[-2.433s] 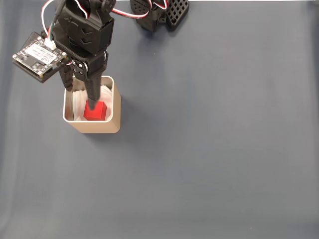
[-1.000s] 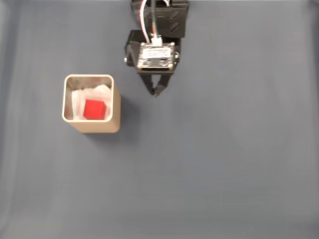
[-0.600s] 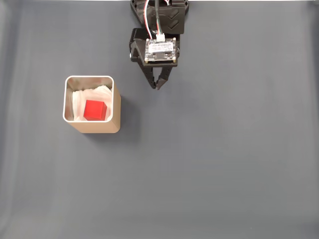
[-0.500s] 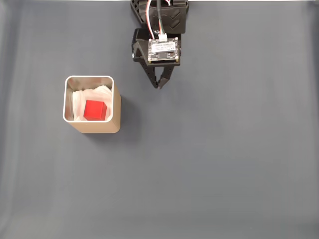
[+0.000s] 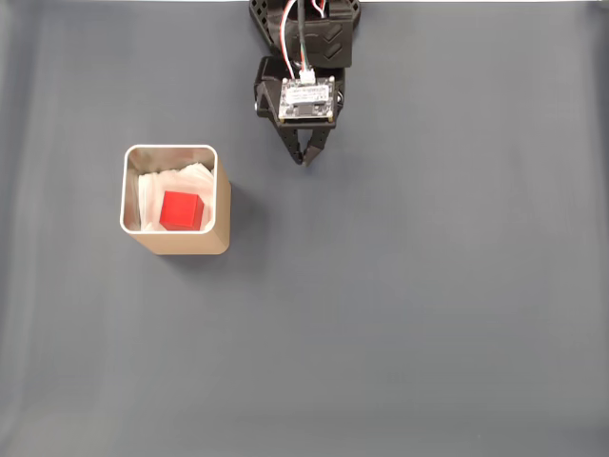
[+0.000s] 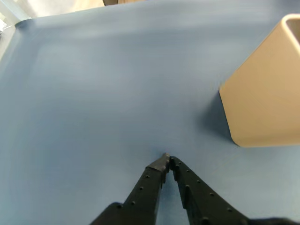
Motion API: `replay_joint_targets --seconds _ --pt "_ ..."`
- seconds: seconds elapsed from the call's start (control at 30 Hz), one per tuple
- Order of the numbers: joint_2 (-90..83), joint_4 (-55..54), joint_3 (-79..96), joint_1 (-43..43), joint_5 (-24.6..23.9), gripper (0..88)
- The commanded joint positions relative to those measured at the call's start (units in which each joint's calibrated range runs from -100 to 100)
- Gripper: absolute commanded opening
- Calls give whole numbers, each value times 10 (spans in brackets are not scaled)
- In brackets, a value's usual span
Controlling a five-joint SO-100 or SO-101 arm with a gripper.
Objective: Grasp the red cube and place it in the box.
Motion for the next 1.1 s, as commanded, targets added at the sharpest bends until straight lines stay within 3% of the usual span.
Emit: replay_joint_targets --seconds 0.0,1.07 --pt "-12 8 7 -9 -2 1" --pt "-74 255 42 6 42 8"
